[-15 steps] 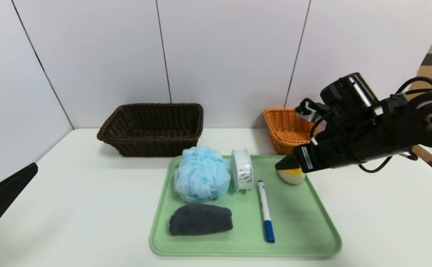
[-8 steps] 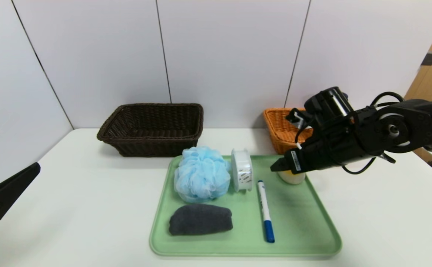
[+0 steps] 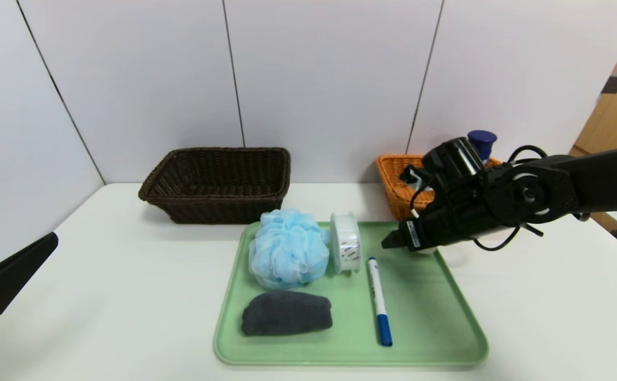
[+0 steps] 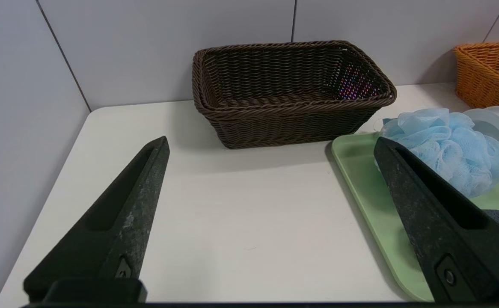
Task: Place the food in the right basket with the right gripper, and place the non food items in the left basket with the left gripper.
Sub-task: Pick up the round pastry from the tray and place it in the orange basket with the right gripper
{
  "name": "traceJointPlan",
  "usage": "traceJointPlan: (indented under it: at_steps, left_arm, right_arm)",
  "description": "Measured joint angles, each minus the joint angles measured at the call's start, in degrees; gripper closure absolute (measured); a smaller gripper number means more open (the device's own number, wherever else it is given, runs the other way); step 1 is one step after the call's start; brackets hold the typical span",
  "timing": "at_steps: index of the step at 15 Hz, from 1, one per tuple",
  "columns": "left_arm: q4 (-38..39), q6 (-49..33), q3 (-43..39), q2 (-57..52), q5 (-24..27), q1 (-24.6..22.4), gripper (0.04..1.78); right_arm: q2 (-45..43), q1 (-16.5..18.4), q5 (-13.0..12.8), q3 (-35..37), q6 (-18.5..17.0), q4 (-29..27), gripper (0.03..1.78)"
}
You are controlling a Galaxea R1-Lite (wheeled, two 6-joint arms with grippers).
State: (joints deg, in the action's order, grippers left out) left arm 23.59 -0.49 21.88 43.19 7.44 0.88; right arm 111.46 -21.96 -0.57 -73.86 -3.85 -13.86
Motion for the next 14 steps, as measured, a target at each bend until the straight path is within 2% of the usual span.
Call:
traceJointPlan:
  at_steps: [8, 12, 14]
  left_arm:
    - [0.5, -0.3, 0.0, 2.0, -0.3, 0.0, 0.13]
    - [0.5, -0.2, 0.0, 2.1, -0.3, 0.0, 0.13]
    - [0.4, -0.2, 0.1, 2.1, -0.3, 0.0, 0.13]
  right_arm:
    - [1.8, 0.5, 0.2, 0.2, 0.4, 1.6, 0.12]
    - [2.3, 0.4, 0.2, 0.0, 0.4, 3.1, 0.70]
    - [2.4, 0.4, 0.2, 0.0, 0.4, 3.0, 0.92]
